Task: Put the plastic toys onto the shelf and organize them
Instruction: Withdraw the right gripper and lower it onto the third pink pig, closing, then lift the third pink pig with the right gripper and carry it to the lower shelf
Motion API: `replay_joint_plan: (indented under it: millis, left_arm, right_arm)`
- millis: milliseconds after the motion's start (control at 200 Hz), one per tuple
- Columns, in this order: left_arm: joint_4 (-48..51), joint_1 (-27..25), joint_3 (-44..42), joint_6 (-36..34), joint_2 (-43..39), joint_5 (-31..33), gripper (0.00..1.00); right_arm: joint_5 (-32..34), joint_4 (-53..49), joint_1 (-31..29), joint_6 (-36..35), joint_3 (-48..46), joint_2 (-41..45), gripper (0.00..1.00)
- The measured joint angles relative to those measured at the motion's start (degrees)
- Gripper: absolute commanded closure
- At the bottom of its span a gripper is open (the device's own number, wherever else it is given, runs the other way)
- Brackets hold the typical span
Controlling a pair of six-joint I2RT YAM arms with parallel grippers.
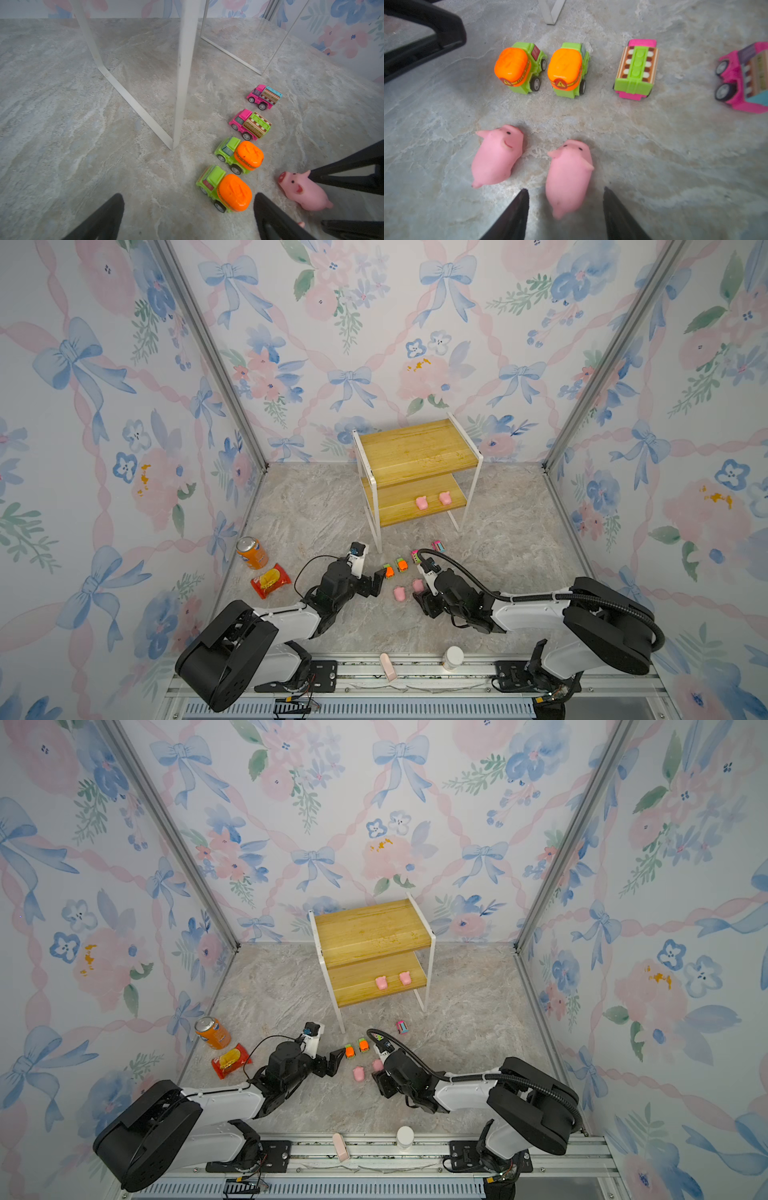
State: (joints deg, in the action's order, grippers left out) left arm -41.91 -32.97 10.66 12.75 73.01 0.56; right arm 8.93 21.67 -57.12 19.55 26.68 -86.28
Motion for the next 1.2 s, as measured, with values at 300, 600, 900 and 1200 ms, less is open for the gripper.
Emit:
replay_joint_plan:
  millis: [300,600,900,1200]
  left_arm:
    - [0.00,0.00,0.00,0.00,0.00,0.00,0.02]
    - [0.00,0.00,0.00,0.00,0.00,0.00,0.02]
    - [0.00,0.00,0.00,0.00,0.02,0.00,0.02]
    - [0.00,0.00,0.00,0.00,0.35,0.00,0.02]
  right_arm:
    - [0.98,4.61,0.48,-0.02,0.02,-3.39,0.50]
    - [0.35,7.26,0.81,0.81,0.11,-4.76,0.63]
    - [-1.01,7.21,1.01,0.87,0.11,-3.23,0.67]
    - [-1.55,2.23,1.97,-0.31,1.20,6.60,0.66]
